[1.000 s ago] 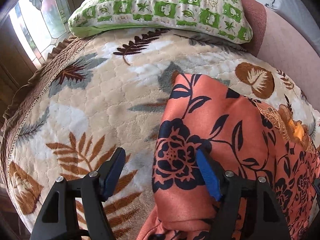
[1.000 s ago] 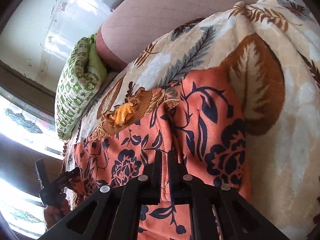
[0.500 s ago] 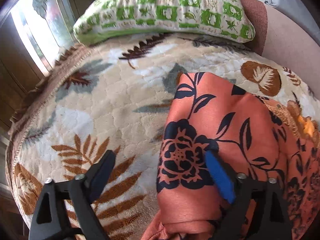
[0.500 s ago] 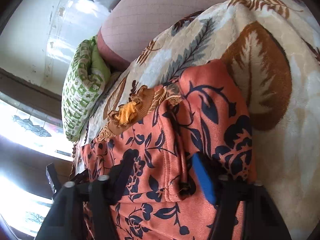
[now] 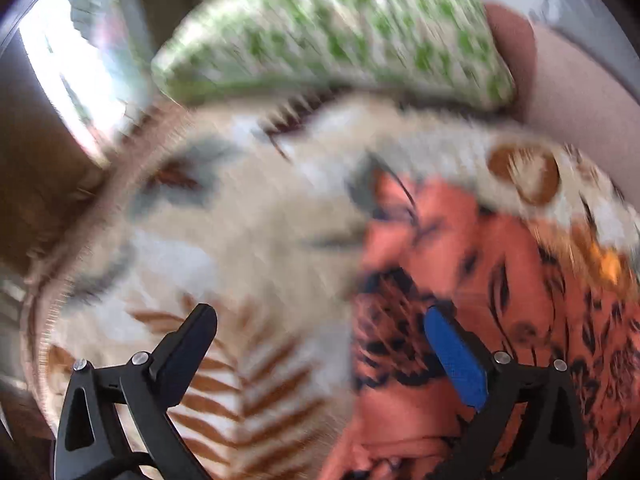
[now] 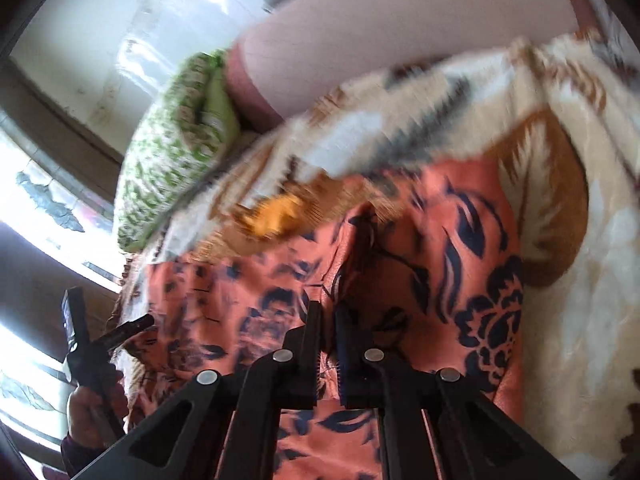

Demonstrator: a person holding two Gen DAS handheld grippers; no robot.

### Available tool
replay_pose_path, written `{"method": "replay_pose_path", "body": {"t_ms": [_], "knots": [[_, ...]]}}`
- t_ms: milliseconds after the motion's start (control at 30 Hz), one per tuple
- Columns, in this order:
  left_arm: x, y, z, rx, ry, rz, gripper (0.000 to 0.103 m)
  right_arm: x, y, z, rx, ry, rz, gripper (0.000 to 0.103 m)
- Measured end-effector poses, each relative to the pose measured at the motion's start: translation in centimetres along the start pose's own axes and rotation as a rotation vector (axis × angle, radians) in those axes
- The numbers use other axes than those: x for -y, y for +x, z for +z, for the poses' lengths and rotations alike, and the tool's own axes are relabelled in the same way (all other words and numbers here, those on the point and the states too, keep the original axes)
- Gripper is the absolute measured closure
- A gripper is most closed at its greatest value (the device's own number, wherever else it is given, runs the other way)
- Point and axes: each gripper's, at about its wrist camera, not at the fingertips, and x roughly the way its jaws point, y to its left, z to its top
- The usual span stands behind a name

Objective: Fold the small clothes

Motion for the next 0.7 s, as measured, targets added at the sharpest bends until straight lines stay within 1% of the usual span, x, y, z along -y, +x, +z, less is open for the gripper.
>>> {"method": "replay_pose_path", "body": {"t_ms": [33,133,233,300,333,367,400,433,467,500,567,600,633,700], "knots": [[-0.4,-0.8,0.3,0.031,-0.019,0.002,0.0,-0.5,-1.0,0.1,0.025,-0.016,0.0,0.097],[-1.4,-2.6,1.0,0.09,-0.08,-0.061,0.0,-0.9,-4.0,0.2,0.088,-0.046,-0.034,0.097],[-0.9,-2.7,1.2,0.087,-0.095,-0.115,0.0,0.2,-5.9,-0.2,0.096,-0.028,-0.073,0.097],[0.3,-2.6,1.1,0.078,-0.065,-0.127,0.0,1.6,-6.7,-0.5,0.091,-0.012,-0.135,0.097],[1.2,-2.5,1.0,0.078,-0.037,-0.121,0.0,2.6,-6.3,-0.7,0.051,0.001,-0.146,0.097],[2.2,-2.4,0.7,0.081,-0.003,-0.109,0.0,3.4,-5.7,-0.9,-0.004,0.026,-0.133,0.097],[3.3,-2.3,0.4,0.083,0.037,-0.098,0.0,4.6,-4.6,-1.1,-0.071,0.077,-0.12,0.095],[4.5,-1.9,0.1,0.081,0.087,-0.084,0.0,5.7,-3.4,-1.4,-0.137,0.132,-0.146,0.093],[5.4,-1.6,-0.2,0.073,0.131,-0.065,0.0,6.4,-2.6,-1.6,-0.164,0.149,-0.186,0.093],[6.5,-1.0,-0.6,0.057,0.187,-0.027,0.0,6.7,-2.3,-1.5,-0.167,0.146,-0.194,0.092],[8.0,0.1,-1.4,0.032,0.27,0.049,0.0,6.7,-2.9,-0.9,-0.144,0.159,-0.182,0.092],[8.5,0.4,-1.7,0.038,0.303,0.068,0.0,6.4,-3.6,-0.5,-0.106,0.148,-0.186,0.092],[8.8,0.2,-1.8,0.049,0.319,0.072,0.0,5.6,-4.6,0.0,-0.046,0.109,-0.209,0.092],[8.9,-0.2,-1.8,0.056,0.328,0.058,0.0,4.7,-6.0,0.5,0.033,0.064,-0.249,0.092]]}}
